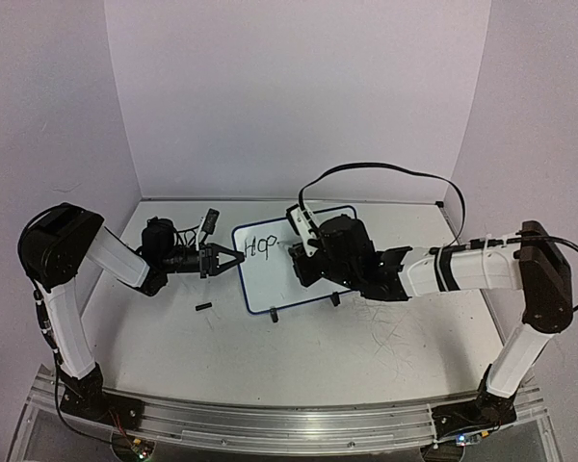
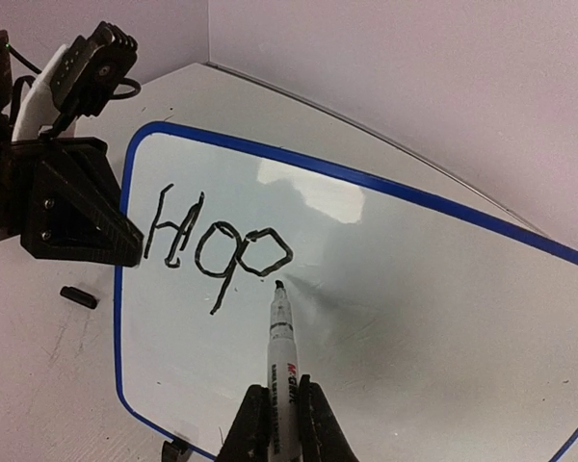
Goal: Write a sentence on the whiteboard
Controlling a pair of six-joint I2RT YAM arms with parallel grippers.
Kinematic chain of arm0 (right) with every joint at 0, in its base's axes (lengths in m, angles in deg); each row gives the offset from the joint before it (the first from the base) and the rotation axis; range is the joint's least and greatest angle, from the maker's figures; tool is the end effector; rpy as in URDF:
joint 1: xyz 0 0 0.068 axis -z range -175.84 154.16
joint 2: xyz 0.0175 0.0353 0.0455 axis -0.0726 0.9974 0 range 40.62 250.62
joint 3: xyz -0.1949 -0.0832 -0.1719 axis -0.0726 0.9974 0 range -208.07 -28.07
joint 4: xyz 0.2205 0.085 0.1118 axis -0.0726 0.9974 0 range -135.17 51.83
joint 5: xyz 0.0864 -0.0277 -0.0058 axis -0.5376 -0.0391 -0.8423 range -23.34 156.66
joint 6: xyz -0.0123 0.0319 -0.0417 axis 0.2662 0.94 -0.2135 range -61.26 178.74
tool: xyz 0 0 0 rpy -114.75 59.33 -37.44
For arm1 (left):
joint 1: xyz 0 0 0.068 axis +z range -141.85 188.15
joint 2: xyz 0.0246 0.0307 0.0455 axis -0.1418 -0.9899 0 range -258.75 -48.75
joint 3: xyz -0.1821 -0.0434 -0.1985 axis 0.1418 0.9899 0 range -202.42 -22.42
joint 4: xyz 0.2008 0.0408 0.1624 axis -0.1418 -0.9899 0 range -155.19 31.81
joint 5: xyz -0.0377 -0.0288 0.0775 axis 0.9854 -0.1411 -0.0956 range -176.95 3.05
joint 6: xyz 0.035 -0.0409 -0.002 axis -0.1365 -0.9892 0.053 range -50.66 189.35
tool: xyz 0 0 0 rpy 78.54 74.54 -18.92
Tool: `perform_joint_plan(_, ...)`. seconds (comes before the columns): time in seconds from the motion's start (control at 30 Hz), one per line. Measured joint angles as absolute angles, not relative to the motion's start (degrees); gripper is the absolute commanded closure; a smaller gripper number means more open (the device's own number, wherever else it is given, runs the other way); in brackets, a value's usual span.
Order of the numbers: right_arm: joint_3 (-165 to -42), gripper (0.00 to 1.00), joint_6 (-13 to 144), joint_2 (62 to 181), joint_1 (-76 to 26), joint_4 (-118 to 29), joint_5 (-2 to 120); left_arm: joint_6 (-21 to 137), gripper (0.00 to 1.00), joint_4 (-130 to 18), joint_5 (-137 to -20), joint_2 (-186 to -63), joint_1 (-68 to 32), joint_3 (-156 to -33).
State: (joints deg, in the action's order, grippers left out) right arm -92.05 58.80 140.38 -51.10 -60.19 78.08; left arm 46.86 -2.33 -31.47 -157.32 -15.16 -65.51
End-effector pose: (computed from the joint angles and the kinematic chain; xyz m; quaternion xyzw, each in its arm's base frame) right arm 0.2340 0.3251 0.2406 -0.3293 0.7518 0.1899 0.5387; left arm 0.3127 -0.1666 0.1501 0.3053 0.6739 -0.5498 0.3878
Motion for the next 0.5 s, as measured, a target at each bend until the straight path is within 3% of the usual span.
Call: perform_joint_plan(0.5, -92.2, 1.00, 59.2, 141.8, -51.1, -60.6, 79.7, 46.9, 1.00, -2.4, -31.5, -157.3, -15.2, -65.5)
